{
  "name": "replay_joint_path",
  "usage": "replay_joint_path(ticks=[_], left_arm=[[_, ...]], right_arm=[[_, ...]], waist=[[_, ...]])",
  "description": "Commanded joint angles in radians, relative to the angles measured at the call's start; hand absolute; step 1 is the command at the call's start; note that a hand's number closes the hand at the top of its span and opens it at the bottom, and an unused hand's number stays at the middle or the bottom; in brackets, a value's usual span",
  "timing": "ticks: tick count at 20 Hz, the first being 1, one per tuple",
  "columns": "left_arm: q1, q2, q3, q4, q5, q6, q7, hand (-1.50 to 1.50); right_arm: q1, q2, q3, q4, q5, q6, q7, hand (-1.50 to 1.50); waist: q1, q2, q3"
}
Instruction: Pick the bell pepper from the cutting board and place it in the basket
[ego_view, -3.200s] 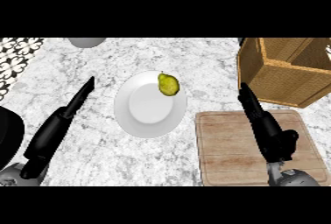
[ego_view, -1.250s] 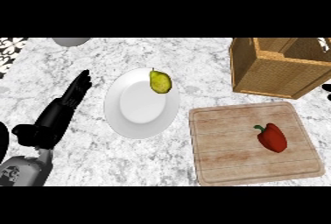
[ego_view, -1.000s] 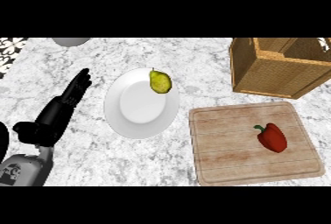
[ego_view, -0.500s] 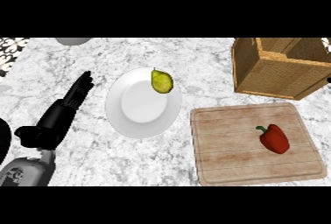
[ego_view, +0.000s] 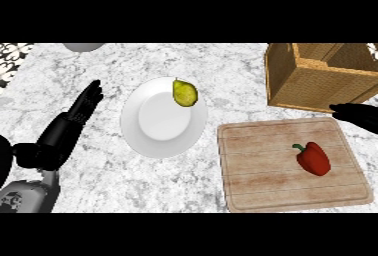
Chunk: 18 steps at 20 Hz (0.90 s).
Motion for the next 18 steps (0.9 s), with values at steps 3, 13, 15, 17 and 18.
replay_joint_path(ticks=[3,13,15,17,18], left_arm=[[0.005,-0.029,0.011,0.013,-0.041,-0.032,-0.020,0.00],[0.007,-0.102,0.031,0.026,-0.110,-0.028,-0.024,0.00],[-0.055,-0.081,0.072,0.017,-0.066,-0.060,0.061,0.00],[0.017,-0.111,0.041,-0.078,-0.104,-0.030,0.064,0.00],[0.003,-0.099,0.062,-0.044,-0.100,-0.051,0.051,0.00]], right_arm=[[-0.101,0.104,0.069,0.180,0.167,-0.072,-0.097,-1.50],[-0.029,0.153,0.018,0.113,0.176,-0.033,-0.174,-1.50],[-0.072,0.202,0.046,0.065,0.164,0.013,-0.072,-1.50],[-0.032,0.164,0.018,0.120,0.196,-0.031,-0.183,-1.50],[0.036,0.144,-0.019,-0.017,0.152,0.024,-0.125,-1.50]], waist=[[0.004,0.001,0.000],[-0.006,-0.002,-0.001],[-0.006,-0.002,-0.001],[-0.003,-0.002,0.000],[-0.011,-0.003,-0.001]])
